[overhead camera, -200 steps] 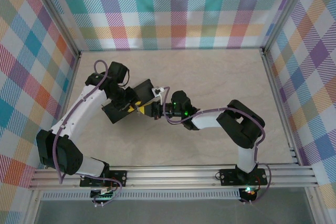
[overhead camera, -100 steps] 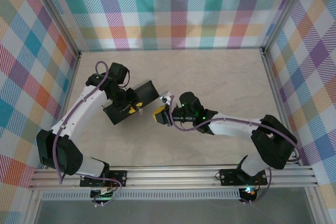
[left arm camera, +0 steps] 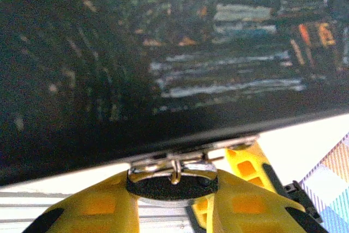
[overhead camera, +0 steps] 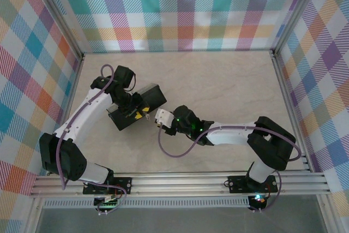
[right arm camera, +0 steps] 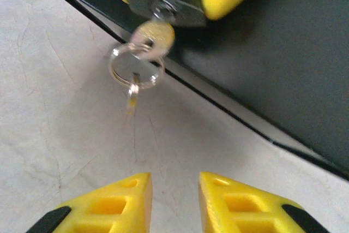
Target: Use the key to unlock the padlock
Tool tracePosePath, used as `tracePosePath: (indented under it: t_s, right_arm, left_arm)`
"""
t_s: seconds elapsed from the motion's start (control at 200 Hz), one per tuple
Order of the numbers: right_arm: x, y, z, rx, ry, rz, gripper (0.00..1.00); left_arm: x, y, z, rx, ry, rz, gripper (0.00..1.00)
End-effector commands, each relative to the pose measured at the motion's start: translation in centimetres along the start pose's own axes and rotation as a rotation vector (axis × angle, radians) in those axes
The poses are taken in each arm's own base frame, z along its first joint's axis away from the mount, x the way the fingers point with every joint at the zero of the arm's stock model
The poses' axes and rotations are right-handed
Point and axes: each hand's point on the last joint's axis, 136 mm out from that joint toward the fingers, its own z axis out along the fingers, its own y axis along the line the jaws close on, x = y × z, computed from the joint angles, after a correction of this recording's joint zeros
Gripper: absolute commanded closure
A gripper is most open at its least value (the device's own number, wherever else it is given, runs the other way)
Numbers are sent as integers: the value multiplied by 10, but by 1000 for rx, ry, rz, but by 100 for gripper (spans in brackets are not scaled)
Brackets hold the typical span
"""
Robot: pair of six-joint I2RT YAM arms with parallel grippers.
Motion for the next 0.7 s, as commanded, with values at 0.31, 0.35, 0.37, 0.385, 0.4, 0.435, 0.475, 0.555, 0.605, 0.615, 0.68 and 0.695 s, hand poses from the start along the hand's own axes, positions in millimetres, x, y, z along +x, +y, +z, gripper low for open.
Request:
tracePosePath:
  t_s: [0.31, 0.35, 0.37, 0.385, 0.4, 0.435, 0.475, 0.555, 0.605, 0.615, 0.68, 0.695]
  right_arm:
    - [-63, -12, 10, 88, -152, -128, 70]
    - [-64, -11, 11, 85, -153, -133, 70]
    - [-64, -10, 11, 84, -153, -135, 71]
    - [-65, -10, 11, 84, -155, -135, 71]
    - [-64, -9, 12, 82, -154, -136, 71]
    - [-64, -8, 12, 81, -155, -137, 71]
    - [-64, -7, 12, 78, -155, -138, 71]
    - [-63, -3, 13, 69, -156, -140, 71]
    - [-64, -1, 12, 64, -161, -142, 71]
    - [-63, 0, 12, 61, -160, -142, 71]
    - [-65, 5, 12, 54, -167, -150, 71]
    - [-65, 5, 12, 56, -168, -151, 71]
  left_arm:
    - [4, -5, 0, 20, 20, -11, 100]
    - [4, -5, 0, 20, 20, -10, 100]
    - [4, -6, 0, 23, 18, -10, 100]
    - [4, -6, 0, 23, 18, -10, 100]
    - [4, -6, 0, 24, 18, -10, 100]
    - [3, -7, -1, 26, 16, -8, 100]
    - [3, -8, -2, 27, 15, -7, 100]
    - [3, -10, -4, 29, 14, -5, 100]
    - [2, -11, -5, 31, 13, -3, 100]
    - [2, -11, -5, 31, 13, -2, 100]
    - [2, -12, -5, 33, 12, -3, 100]
    - [2, -11, -5, 32, 11, -4, 100]
